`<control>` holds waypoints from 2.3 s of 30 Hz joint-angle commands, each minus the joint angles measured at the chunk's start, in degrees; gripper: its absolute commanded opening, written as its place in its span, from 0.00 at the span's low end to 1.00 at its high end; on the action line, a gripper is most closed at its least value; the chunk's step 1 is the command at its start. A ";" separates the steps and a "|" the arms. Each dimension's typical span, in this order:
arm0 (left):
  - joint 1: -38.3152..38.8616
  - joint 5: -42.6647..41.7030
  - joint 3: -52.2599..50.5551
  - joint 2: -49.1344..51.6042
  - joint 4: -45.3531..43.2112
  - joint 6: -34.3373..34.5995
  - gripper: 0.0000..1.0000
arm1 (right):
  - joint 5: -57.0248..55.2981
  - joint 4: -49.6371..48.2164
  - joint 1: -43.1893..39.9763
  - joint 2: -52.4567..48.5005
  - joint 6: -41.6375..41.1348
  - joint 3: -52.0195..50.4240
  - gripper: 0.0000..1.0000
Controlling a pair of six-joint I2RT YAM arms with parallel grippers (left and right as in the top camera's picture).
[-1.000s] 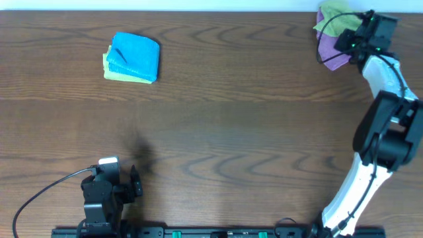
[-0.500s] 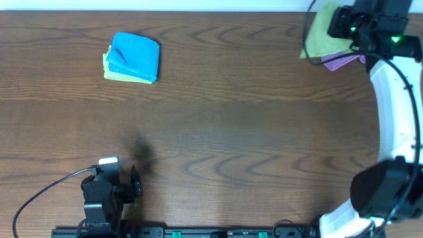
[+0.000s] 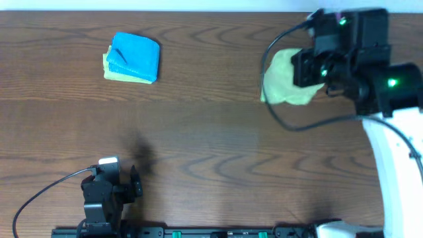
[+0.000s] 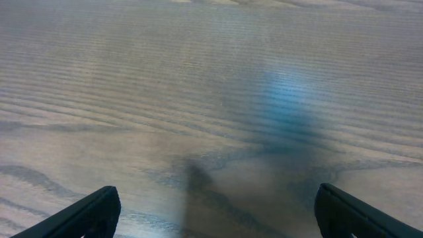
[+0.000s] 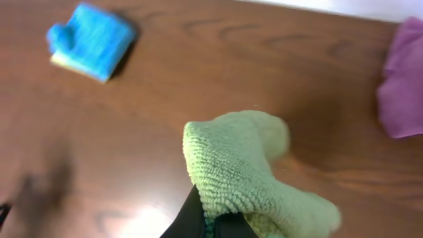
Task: Fold the cloth
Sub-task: 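Lift the green cloth with the right gripper and drag it to table center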
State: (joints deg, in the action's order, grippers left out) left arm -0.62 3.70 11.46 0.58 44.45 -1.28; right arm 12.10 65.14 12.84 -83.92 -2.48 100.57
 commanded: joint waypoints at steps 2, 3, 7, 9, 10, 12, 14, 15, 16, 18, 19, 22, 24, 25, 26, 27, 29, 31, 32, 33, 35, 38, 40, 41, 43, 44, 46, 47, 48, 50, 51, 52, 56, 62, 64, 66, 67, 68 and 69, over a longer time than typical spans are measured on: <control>0.11 0.92 -1.22 -0.35 1.81 0.20 0.95 | 0.39 0.90 5.60 -0.37 -0.81 0.76 0.01; 0.11 0.92 -1.22 -0.33 1.81 0.20 0.95 | 0.37 0.90 6.78 -0.44 -1.40 0.76 0.01; 0.11 0.92 -1.22 -0.35 1.81 0.20 0.95 | 0.37 2.25 10.71 -0.46 -4.20 0.76 0.01; 0.11 0.94 -1.22 -0.33 1.84 0.20 0.95 | 0.37 5.09 12.76 -0.46 -4.42 0.76 0.02; 0.11 0.92 -1.22 -0.33 1.81 0.20 0.95 | 0.31 6.56 13.55 -0.46 -4.33 0.76 0.01; 0.11 0.94 -1.22 -0.33 1.81 0.20 0.95 | 0.15 10.56 15.04 -0.46 -4.35 0.76 0.02; 0.11 0.92 -1.22 -0.33 1.81 0.20 0.95 | 0.15 13.68 15.93 -0.28 -4.35 0.76 0.02; 0.11 0.92 -1.22 -0.33 1.81 0.20 0.95 | 0.09 14.88 16.28 -0.15 -4.28 0.76 0.02; 0.11 0.92 -1.22 -0.33 1.81 0.20 0.95 | -0.52 16.04 16.59 0.13 -4.11 0.76 0.01; 0.11 0.92 -1.22 -0.35 1.81 0.20 0.95 | -1.73 17.14 16.83 0.90 -3.76 0.66 0.02; 0.11 0.92 -1.22 -0.33 1.81 0.20 0.95 | -1.81 17.38 16.85 1.62 -3.02 0.31 0.02; 0.11 0.90 -1.22 -0.33 1.81 0.20 0.95 | -3.89 15.96 16.83 6.03 -2.64 -3.61 0.02; 0.11 0.90 -1.22 -0.35 1.79 0.20 0.95 | -4.15 14.34 16.81 9.81 -2.60 -8.63 0.01; 0.11 0.90 -1.22 -0.33 1.79 0.20 0.95 | -4.02 12.98 16.81 12.46 -2.84 -12.83 0.02; 0.11 0.87 -1.22 -0.33 1.79 0.20 0.95 | -3.23 11.67 16.81 14.93 -3.30 -16.74 0.02; 0.11 0.87 -1.22 -0.33 1.81 0.20 0.95 | -2.08 10.40 16.81 17.03 -3.39 -20.24 0.02; 0.11 0.72 -1.22 -0.33 1.79 0.22 0.95 | -0.31 7.80 16.83 20.33 -4.96 -25.70 0.01; 0.11 0.72 -1.22 -0.35 1.79 0.22 0.95 | 0.22 5.14 16.83 22.84 -6.93 -29.38 0.01; 0.11 0.72 -1.22 -0.33 1.79 0.22 0.95 | 0.22 4.07 16.83 23.54 -7.39 -30.40 0.01; 0.11 0.72 -1.22 -0.35 1.79 0.22 0.95 | 0.11 2.91 16.83 23.89 -7.34 -31.02 0.01; 0.11 0.72 -1.22 -0.35 1.79 0.22 0.95 | -1.27 0.59 16.81 23.56 -7.32 -31.45 0.01; 0.11 0.72 -1.22 -0.33 1.73 0.24 0.95 | -4.42 -4.63 16.81 20.90 -7.06 -31.50 0.01; 0.11 0.70 -1.22 -0.33 1.66 0.26 0.95 | -6.08 -9.11 16.81 17.59 -6.60 -31.50 0.01; 0.11 0.66 -1.22 -0.33 1.66 0.26 0.95 | -6.84 -11.28 16.76 15.74 -6.34 -31.50 0.01; 0.11 -0.42 -1.22 -0.33 1.64 0.24 0.95 | -9.51 -18.29 16.46 9.79 -4.50 -31.50 0.01; 0.11 -1.01 -1.22 -0.33 1.60 0.26 0.95 | -12.15 -22.75 16.11 6.51 -3.67 -31.50 0.01; 0.11 -2.34 -1.22 -0.33 1.57 0.24 0.95 | -21.11 -37.11 14.43 -2.40 -0.98 -31.45 0.01; 0.11 -2.99 -1.22 -0.33 1.60 0.24 0.95 | -27.23 -46.25 12.81 -8.24 -0.35 -31.10 0.04; 0.11 -3.56 -1.22 -0.35 1.57 0.24 0.95 | -31.41 -51.95 11.50 -12.28 -0.37 -30.60 0.40; 0.11 -3.63 -1.22 -0.33 1.57 0.24 0.95 | -40.54 -58.40 9.27 -19.69 -0.39 -28.30 0.99; 0.11 -3.69 -1.22 -0.33 1.57 0.24 0.95 | -42.69 -58.07 8.76 -21.73 -0.35 -26.91 0.99; 0.11 -3.76 -1.22 -0.35 1.57 0.24 0.95 | -43.80 -56.52 8.50 -22.82 -0.39 -25.62 0.99; 0.11 -3.76 -1.22 -0.35 1.14 0.24 0.95 | -43.76 -50.29 9.20 -21.53 -1.36 -23.30 0.99; 0.11 -12.52 -1.25 -0.33 -2.36 0.22 0.95 | -31.21 -39.15 11.08 -11.56 -10.05 -22.67 0.99; 0.11 -17.03 -1.25 -0.35 -3.80 0.22 0.95 | -25.03 -33.29 10.47 -8.44 -16.68 -22.67 0.99; 0.11 -20.11 -1.25 -0.35 -5.99 0.26 0.95 | -20.72 -26.93 9.05 -6.60 -27.98 -22.69 0.99; 0.11 -23.04 -1.22 -0.33 -8.70 1.36 0.95 | -18.29 -24.09 7.85 -6.14 -35.15 -22.86 0.99; 0.11 -25.24 -1.16 -0.35 -11.19 3.04 0.95 | -15.96 -22.95 6.88 -5.90 -38.77 -23.26 0.99; 0.11 -26.86 -1.16 -0.33 -14.01 5.33 0.95 | -13.40 -23.02 5.95 -5.77 -40.28 -24.00 0.99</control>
State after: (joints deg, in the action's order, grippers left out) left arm -0.62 -14.44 10.28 0.60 34.26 -0.10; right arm -11.09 41.17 21.52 -89.58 -26.26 77.58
